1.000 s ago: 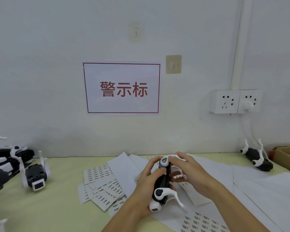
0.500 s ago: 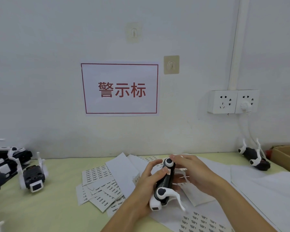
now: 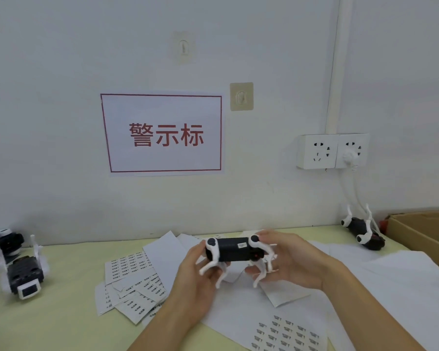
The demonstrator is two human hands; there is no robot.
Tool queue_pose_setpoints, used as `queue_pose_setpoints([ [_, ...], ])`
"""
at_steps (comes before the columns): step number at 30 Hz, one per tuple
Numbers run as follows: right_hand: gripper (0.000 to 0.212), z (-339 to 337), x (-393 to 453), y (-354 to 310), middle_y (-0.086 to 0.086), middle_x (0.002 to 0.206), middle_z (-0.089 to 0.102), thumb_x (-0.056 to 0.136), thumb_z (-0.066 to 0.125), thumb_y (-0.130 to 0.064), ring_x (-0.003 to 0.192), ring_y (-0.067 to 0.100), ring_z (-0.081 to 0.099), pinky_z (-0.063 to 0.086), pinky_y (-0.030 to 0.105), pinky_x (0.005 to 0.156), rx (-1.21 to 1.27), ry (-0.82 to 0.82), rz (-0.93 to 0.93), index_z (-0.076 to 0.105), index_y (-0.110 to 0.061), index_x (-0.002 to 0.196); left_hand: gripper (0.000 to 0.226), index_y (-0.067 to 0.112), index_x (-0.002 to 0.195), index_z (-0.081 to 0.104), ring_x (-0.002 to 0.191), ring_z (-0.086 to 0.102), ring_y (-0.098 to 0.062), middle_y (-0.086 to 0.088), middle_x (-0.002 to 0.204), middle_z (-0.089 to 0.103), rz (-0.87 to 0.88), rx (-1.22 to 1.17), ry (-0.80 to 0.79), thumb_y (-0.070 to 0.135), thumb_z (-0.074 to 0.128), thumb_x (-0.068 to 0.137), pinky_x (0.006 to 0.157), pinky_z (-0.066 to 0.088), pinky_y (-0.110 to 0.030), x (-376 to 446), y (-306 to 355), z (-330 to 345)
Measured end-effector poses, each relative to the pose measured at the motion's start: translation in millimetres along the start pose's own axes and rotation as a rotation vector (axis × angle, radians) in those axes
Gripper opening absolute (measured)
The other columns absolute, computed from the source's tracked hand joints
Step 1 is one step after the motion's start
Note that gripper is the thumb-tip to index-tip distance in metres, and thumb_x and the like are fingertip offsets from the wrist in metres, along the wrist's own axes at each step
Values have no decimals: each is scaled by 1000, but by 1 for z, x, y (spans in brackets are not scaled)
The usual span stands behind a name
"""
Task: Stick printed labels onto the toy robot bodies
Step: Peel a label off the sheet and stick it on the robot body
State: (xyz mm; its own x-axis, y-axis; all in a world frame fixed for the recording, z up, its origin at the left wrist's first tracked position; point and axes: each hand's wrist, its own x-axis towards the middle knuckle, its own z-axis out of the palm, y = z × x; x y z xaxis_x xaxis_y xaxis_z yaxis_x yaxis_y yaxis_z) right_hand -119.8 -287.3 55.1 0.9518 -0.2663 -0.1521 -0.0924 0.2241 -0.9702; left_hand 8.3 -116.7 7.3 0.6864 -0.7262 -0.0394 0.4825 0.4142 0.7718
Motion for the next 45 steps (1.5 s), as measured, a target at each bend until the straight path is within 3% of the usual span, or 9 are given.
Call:
queue_pose_setpoints([
  [6,50,1,-9,-8,26,107,54,98,57,-33,94,43,58,57,46,85,-111,-51,14,56,2,133,43,6,111,67,73,72,-28,-18,88,70,4,76,-33,39,59,85,55,53,-30,8,-5,-6],
  [15,32,-43,-29,-12,22,94,66,96,51,-37,75,33,63,58,37,70,59,261,-84,64,-10,107,39,7,123,60,110,66,-38,-24,111,73,9,123,23,37,49,100,88,48,-44,14,-8,-8],
  [21,26,-82,-54,-28,20,91,65,93,55,-31,71,34,65,60,39,67,289,466,-269,65,-8,102,36,8,114,63,106,61,-36,-20,97,76,-22,160,42,35,42,103,86,46,-43,18,-7,-6],
  [26,19,-125,-87,-43,14,86,61,93,54,-24,63,30,70,56,51,93,457,688,-525,61,-7,98,37,10,109,65,102,61,-35,-18,89,77,-57,189,84,36,39,104,80,44,-44,27,-6,-10],
  [30,12,-160,-120,-49,7,83,64,92,52,-17,70,25,67,60,47,83,595,846,-705,60,-9,90,38,13,108,67,101,60,-34,-17,91,77,-92,218,141,39,40,102,79,44,-46,38,-4,-19],
  [34,11,-200,-145,-49,7,101,67,90,58,-19,79,23,71,60,32,61,603,1310,-664,63,-10,94,39,15,103,69,98,60,-34,-18,101,71,-126,241,248,41,40,102,78,44,-47,46,0,-24],
  [38,44,-240,-159,-44,12,138,41,94,62,-26,97,23,57,51,31,80,433,1828,-639,41,-14,130,37,15,100,68,94,58,-34,-17,104,66,-187,274,295,38,38,104,77,43,-49,51,4,-23],
  [40,45,-257,-163,-39,13,141,43,97,59,-20,104,24,52,43,31,85,129,1738,-525,42,-16,139,37,14,100,66,92,58,-34,-16,103,65,-209,300,295,33,35,106,75,43,-49,51,5,-22],
  [45,41,-265,-162,-17,6,139,53,99,44,-7,121,25,50,39,32,97,-662,1062,50,63,-23,131,39,11,99,65,88,56,-37,-18,97,64,-232,343,283,27,30,107,70,42,-47,48,5,-17],
])
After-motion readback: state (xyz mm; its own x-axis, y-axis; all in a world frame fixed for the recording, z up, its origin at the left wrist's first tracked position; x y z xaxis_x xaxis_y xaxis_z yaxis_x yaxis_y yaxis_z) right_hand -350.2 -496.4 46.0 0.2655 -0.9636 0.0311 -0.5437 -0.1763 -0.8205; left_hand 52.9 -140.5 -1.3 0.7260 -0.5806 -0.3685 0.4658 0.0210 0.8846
